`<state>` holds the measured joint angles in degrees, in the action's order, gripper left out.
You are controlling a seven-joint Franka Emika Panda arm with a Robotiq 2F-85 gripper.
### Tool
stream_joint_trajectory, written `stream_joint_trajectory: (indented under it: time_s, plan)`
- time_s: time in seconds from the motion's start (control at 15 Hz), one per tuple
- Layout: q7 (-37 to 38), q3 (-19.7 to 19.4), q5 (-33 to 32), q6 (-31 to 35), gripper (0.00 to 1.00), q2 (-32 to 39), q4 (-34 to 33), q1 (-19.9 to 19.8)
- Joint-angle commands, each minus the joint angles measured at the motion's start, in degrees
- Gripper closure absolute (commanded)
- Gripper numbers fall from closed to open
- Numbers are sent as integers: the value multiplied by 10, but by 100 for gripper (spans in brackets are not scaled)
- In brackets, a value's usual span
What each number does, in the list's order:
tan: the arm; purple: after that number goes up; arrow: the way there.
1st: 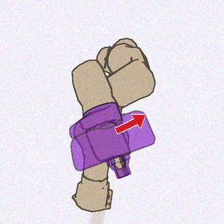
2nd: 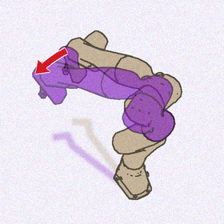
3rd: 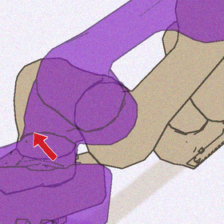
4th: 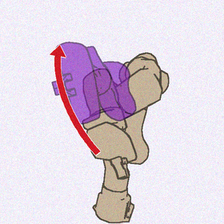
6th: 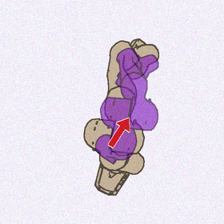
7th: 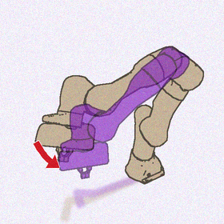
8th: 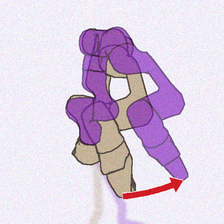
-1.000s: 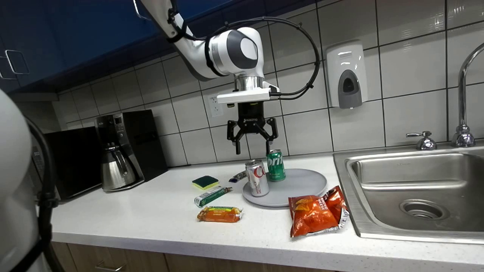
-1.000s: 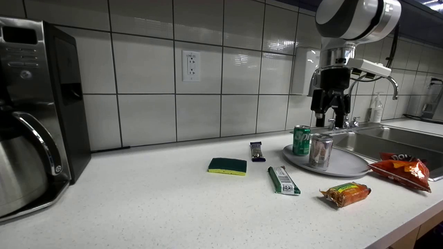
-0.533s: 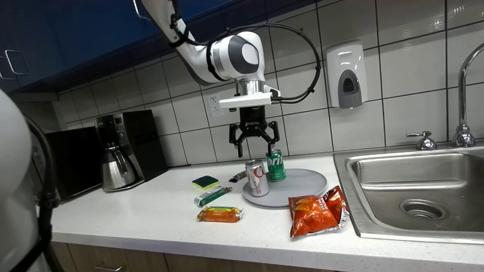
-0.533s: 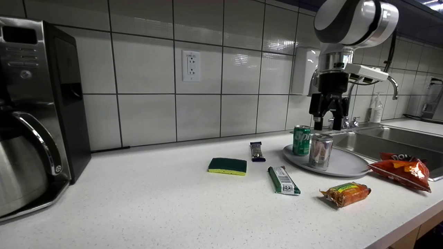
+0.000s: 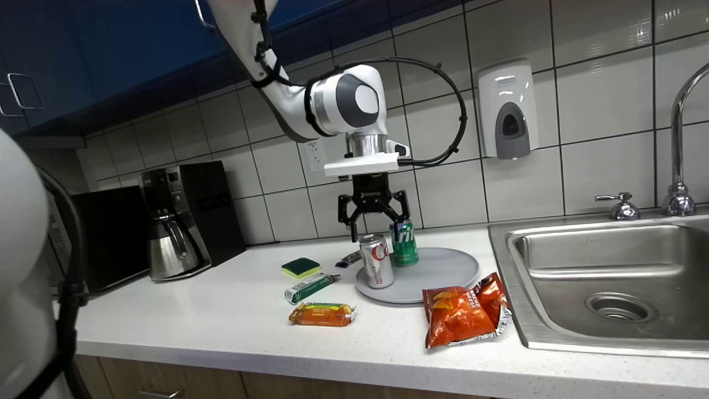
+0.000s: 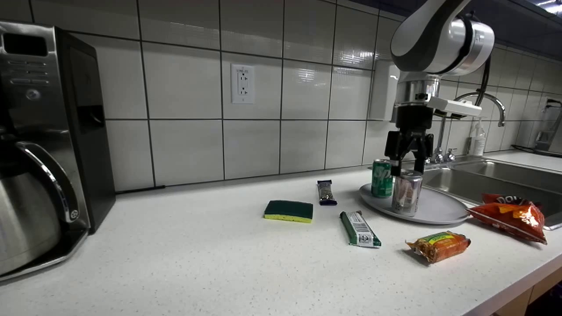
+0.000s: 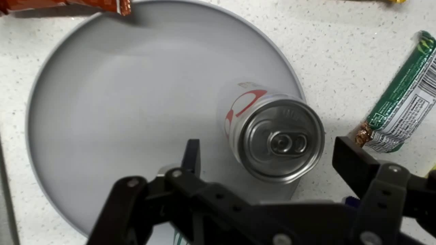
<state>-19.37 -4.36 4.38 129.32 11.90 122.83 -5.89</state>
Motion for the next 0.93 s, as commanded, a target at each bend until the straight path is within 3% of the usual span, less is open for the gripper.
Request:
stream_joint_trajectory:
  time_s: [0.0, 0.87]
  plan:
    - [-5, 7, -19, 14, 0, 10, -5, -1]
    - [-3, 15, -59, 21, 0, 10, 14, 3]
